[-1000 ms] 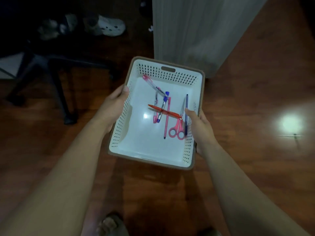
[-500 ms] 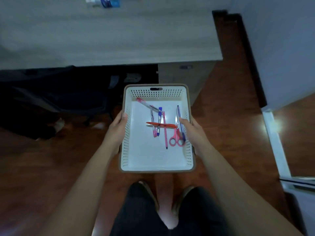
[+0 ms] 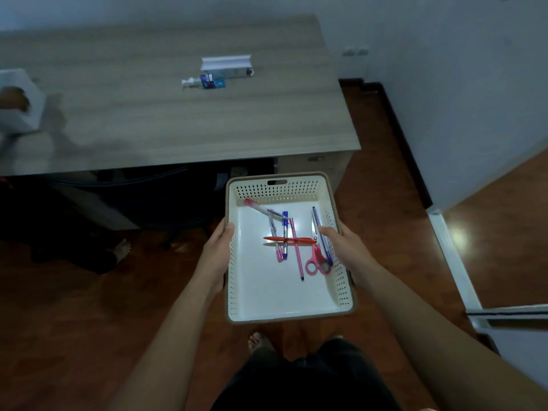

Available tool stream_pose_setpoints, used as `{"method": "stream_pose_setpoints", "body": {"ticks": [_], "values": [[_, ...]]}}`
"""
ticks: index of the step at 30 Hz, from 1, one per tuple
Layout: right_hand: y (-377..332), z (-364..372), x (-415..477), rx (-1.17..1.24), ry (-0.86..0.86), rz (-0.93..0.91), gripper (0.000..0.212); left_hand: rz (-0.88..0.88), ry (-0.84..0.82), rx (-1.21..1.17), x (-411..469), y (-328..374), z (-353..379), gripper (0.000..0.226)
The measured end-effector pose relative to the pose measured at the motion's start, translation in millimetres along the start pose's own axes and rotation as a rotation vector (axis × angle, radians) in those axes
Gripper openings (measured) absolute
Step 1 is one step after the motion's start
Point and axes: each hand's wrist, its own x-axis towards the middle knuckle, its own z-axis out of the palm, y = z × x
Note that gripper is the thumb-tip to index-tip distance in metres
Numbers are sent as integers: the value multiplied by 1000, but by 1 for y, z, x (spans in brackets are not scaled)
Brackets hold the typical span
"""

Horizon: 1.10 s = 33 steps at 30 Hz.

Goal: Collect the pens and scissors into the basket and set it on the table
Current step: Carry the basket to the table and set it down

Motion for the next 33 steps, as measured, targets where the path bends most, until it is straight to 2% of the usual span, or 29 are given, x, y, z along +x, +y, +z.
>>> {"method": "stream_pose_setpoints", "body": {"ticks": [18, 26, 33], "values": [[-23, 31, -10, 3, 87, -41, 47, 80, -99, -80, 15, 27, -31, 42], [-45, 29, 13, 6, 72, -45, 46, 89, -82, -99, 36, 49, -28, 43], [-75, 24, 71, -2, 50, -42, 44, 57, -43, -97, 82, 71, -12, 45]]}}
